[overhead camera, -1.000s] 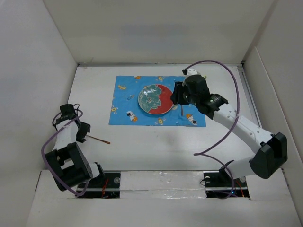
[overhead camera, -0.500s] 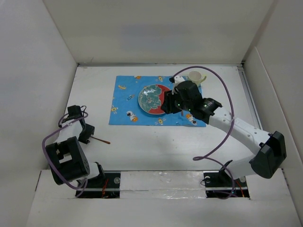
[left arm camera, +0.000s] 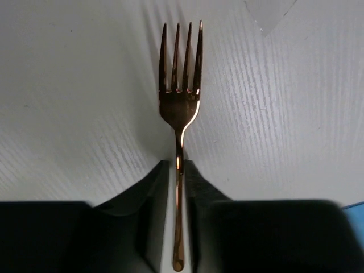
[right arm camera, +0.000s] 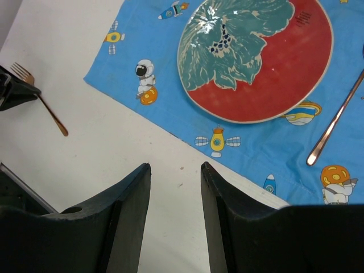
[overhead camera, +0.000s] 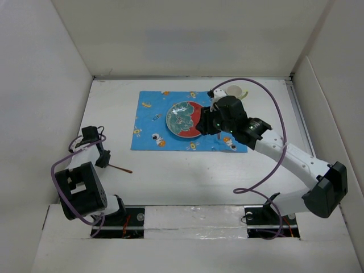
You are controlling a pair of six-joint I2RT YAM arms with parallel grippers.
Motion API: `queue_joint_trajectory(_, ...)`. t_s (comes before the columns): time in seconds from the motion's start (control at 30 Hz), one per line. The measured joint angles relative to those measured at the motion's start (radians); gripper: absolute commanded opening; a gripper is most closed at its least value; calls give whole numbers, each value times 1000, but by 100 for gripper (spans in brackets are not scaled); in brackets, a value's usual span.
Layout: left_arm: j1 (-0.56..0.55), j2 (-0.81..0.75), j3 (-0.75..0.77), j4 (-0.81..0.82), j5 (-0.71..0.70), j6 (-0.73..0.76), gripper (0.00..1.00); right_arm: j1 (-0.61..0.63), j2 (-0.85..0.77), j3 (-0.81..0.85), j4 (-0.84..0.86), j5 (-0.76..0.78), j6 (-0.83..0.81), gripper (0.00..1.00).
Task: Set the dinner table for one person
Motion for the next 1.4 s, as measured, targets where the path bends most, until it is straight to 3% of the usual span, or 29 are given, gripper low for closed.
queue_joint_trajectory(0.03,-1,0,-1,10,-2,-3,0,-3,-1,0,-2,0,0,46)
queue_joint_trajectory(0.23,-4,-1,13,23,32,39,0,-32,-17,1,-27,0,0,46)
queue_joint_trajectory(0.37,-39,-18,130,-27,75,116,0,-61,-43,0,-41,0,0,46)
queue_joint_trajectory(0.5,-234,40,450,-72,26,209,0,-85,-76,-10,-63,3,0,46)
queue_joint_trajectory(0.7,-560,367,988,-129,-6,367,0,-129,-107,-43,-117,26,0,46)
queue_joint_trajectory(0.83,-669,664,1327,-239,-43,470,0,-163,-136,-60,-157,37,5,46)
queue_joint_trajectory(0.93,-723,844,1483,-317,-100,527,0,-188,-176,-84,-175,40,12,46)
queue_joint_trajectory(1.07,-767,970,1500,-391,-123,564,0,-217,-217,-100,-214,56,21,46)
queue_joint_trajectory(1.4,-689,916,1278,-367,-127,618,0,-233,-264,-182,-257,75,54,46)
